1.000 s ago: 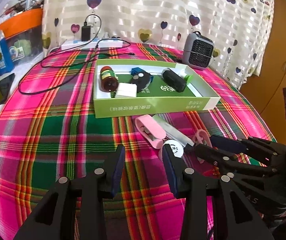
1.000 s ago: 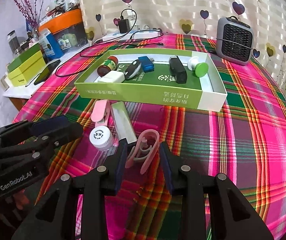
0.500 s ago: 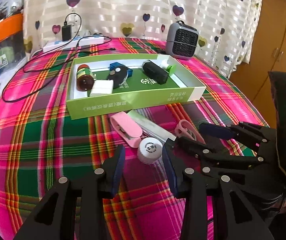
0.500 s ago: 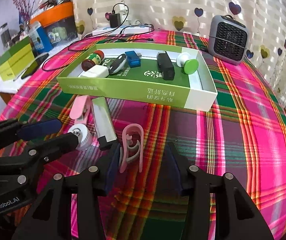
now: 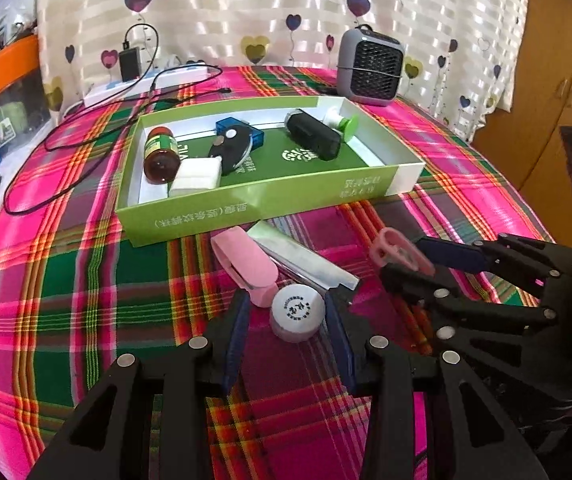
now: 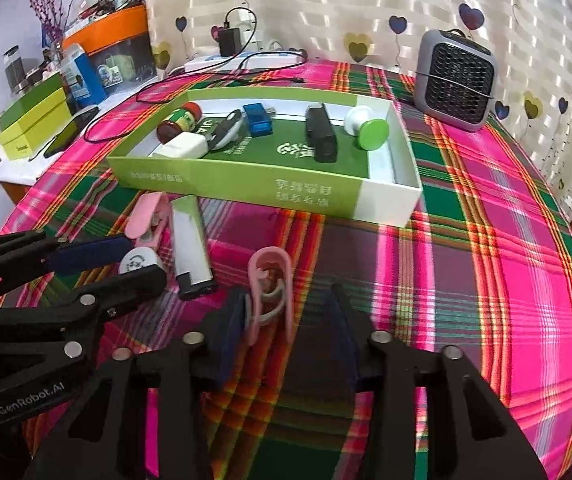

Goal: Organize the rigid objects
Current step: 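Move the left gripper to the white round container while the right approaches the pink clip, then close the left gripper on the white round container while the right grasps the pink clip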

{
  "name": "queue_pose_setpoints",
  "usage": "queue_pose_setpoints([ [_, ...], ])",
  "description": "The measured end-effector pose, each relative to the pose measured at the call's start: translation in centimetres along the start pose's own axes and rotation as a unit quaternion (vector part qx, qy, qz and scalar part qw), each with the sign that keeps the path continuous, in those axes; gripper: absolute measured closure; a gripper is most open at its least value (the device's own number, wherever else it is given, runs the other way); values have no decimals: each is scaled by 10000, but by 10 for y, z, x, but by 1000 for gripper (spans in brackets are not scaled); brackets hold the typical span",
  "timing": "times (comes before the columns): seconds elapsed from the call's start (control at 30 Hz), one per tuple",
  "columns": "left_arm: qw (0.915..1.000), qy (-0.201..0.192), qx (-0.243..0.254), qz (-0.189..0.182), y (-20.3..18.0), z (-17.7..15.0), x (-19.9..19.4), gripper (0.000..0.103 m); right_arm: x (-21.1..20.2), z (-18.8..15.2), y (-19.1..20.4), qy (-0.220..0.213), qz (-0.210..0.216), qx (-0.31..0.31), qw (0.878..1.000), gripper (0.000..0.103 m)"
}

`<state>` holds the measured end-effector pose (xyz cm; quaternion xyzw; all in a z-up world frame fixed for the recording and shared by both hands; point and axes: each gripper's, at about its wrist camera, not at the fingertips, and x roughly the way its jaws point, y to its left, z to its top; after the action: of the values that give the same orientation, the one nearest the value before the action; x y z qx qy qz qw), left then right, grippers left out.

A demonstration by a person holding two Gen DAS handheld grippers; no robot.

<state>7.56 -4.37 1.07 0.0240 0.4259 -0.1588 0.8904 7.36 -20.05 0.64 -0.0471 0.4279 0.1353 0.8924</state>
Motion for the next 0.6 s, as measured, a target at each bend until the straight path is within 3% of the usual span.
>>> queue_pose_setpoints([
  [0.6,9999,60,-122,104,-2,3,7,66,-2,-2,-6,-18,122,51,9999,72],
])
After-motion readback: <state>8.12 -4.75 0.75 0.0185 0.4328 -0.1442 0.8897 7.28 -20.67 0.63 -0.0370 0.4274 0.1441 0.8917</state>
